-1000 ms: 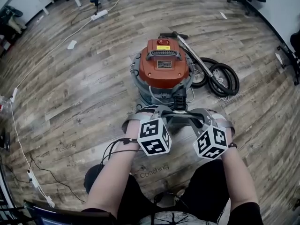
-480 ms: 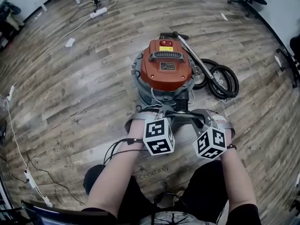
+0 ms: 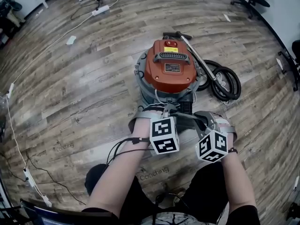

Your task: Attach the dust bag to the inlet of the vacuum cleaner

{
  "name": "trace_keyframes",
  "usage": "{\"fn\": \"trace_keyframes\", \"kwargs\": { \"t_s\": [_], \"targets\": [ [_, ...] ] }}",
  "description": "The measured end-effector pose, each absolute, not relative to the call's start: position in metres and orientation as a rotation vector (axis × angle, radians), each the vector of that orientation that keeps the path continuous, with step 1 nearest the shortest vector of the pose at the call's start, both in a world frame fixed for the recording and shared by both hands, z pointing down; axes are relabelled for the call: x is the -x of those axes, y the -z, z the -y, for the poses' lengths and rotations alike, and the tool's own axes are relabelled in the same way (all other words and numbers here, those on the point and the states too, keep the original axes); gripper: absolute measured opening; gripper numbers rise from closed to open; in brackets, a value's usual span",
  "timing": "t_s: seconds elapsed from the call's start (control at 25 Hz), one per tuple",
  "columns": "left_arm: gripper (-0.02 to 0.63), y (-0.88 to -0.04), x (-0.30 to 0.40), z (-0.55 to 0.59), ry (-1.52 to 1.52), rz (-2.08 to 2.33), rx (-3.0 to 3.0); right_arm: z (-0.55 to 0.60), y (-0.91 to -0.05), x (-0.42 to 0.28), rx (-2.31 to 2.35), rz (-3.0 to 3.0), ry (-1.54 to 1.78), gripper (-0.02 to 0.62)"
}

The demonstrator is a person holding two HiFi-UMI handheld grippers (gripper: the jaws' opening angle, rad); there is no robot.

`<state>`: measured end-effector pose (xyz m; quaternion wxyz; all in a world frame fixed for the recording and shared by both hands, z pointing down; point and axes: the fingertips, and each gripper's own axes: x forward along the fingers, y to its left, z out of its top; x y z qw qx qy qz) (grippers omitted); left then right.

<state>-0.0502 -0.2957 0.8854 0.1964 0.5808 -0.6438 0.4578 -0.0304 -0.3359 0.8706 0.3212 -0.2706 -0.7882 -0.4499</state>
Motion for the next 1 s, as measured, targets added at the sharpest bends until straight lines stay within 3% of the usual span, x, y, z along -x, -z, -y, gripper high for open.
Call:
{"fn": "trace_keyframes", "kwargs": {
  "t_s": [0.28,0.84,1.0],
  "targets": [
    [0.029,-0.905,0.043,0.289,-1.202,1.737,-1.622,0.327,-0.860,0.043,0.797,1.906,1.386,0.038],
    [0.028,-0.871,0.041,0.315,-1.167,1.815,-1.697,0.362,-0.881,0.046,0.651,2.053,1.071,0.044],
    [0.032,-0.876,0.043,0.313,-1.180,1.863,-1.676,0.359,-0.879,0.045,0.641,2.035,1.142,0.044]
  ]
}}
